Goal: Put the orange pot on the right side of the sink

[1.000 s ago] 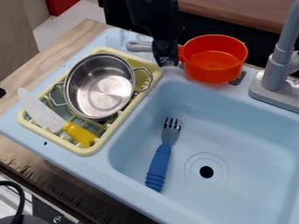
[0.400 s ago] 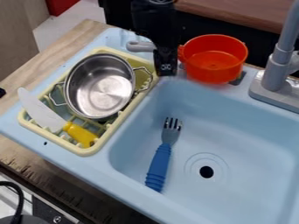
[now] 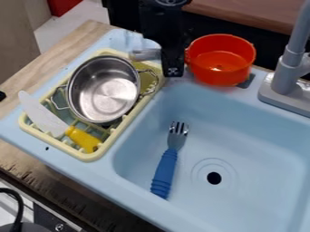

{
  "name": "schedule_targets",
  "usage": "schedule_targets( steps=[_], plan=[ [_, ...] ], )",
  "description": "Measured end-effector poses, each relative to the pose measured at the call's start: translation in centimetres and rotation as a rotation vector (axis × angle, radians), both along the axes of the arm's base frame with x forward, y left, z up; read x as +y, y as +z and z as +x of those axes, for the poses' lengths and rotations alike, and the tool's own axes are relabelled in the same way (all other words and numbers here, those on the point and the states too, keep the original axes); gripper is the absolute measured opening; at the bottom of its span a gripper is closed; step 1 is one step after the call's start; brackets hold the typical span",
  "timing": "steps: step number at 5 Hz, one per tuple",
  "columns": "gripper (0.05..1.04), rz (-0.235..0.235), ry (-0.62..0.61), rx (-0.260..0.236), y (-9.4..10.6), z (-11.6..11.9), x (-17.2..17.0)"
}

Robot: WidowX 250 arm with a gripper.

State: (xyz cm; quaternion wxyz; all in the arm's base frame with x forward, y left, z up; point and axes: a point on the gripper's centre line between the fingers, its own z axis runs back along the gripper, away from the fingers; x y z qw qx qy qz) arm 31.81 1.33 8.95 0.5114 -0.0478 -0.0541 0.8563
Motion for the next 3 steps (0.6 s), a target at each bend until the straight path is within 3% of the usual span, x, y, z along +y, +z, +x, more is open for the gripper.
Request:
schedule_targets(
  steps=[1, 3],
  plan=[
    [0.328, -0.032, -0.100, 0.052, 0.3, -0.5, -0.2],
    [0.328, -0.060, -0.251, 0.070, 0.4, -1.7, -0.6]
  ],
)
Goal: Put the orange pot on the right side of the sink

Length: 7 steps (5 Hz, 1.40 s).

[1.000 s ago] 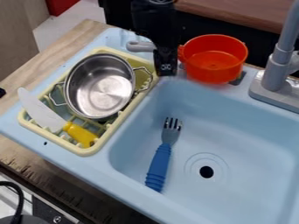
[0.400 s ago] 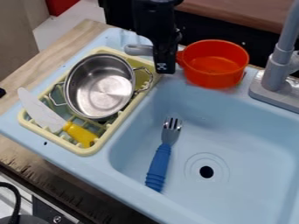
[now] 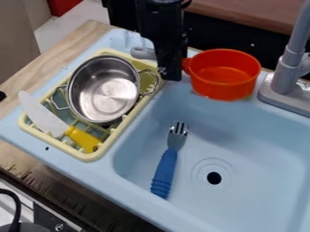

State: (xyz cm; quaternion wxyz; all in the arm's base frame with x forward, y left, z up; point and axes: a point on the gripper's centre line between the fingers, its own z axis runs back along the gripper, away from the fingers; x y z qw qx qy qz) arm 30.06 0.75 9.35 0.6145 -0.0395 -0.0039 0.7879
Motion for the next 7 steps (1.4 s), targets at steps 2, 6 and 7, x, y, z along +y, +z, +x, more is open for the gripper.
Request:
schedule_targets(
  steps=[2, 6, 7],
  plan=[
    [0.328, -0.020, -0.197, -0.048, 1.2, -4.5, -1.4],
    [0.328, -0.038, -0.182, -0.103, -1.1, -9.3, -7.0],
    [0.328, -0.061, -0.109, -0.113, -2.1, -8.8, -8.1]
  ],
)
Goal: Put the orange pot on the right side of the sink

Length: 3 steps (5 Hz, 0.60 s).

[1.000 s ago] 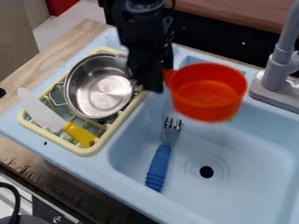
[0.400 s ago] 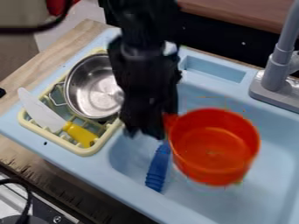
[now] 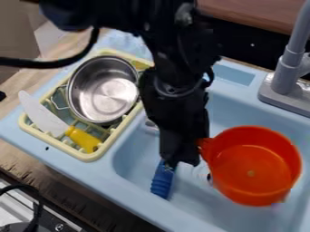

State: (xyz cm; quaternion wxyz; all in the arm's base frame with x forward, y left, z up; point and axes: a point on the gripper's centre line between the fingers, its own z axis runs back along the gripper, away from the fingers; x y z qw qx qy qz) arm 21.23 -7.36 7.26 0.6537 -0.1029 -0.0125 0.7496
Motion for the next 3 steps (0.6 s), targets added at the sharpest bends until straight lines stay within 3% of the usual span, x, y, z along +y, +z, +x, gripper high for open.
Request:
schedule_targets(
  steps=[3],
  plan=[
    [0.328, -0.015, -0.006, -0.008, -2.8, -0.6, -0.6]
  ],
)
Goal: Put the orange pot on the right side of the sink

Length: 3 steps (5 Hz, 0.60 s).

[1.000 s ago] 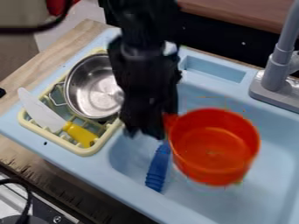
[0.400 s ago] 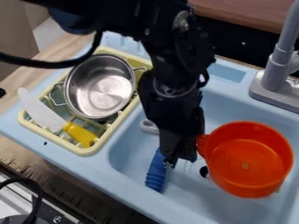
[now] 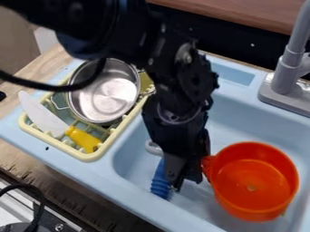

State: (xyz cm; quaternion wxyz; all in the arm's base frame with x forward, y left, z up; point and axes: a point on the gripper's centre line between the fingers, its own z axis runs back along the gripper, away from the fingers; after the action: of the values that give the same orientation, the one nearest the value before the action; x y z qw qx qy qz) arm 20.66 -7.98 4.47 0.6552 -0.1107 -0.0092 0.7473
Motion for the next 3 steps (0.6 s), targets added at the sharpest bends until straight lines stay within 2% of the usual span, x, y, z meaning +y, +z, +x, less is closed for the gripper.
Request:
schedule_targets(
  steps=[1, 2, 3],
  plan=[
    [0.328, 0.034, -0.012, 0.005, -1.20, -0.07, -0.23],
    [0.390, 0.043, -0.022, 0.009, -1.78, -0.09, -0.32],
    [0.686, 0.040, -0.016, 0.022, -1.81, -0.27, -0.35]
  ],
)
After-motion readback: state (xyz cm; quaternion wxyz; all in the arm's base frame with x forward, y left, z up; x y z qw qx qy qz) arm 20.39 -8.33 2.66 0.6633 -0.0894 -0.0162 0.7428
